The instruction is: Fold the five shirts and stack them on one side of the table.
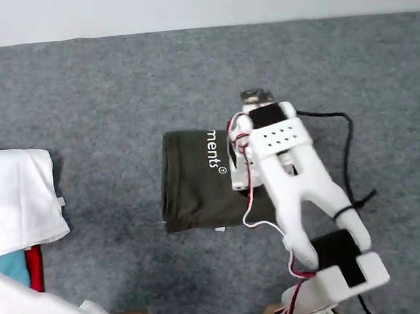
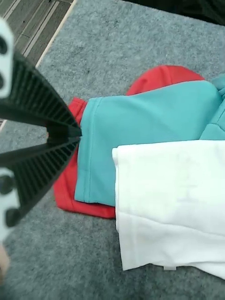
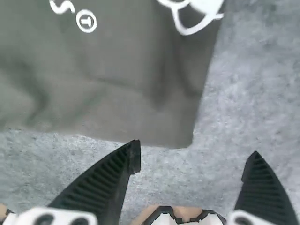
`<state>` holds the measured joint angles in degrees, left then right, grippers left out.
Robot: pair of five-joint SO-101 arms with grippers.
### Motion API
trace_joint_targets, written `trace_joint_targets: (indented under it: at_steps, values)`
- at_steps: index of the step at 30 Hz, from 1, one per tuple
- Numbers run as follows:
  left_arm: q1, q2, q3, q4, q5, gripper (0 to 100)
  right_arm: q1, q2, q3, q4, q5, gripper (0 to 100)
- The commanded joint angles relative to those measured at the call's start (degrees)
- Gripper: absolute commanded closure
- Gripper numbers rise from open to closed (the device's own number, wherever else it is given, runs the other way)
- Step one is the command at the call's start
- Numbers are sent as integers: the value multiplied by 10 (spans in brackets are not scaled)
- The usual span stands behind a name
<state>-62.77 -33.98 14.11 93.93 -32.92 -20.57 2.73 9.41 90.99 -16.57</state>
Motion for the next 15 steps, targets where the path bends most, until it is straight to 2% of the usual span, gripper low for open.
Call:
trace_joint_targets:
  at_steps: [1,15]
  values:
    - [16,-30,31,-42,1,992,-25,25,-5,-22,-6,653]
    - [65,-75,65,-57,1,992,-29,174,-6,-84,-2,653]
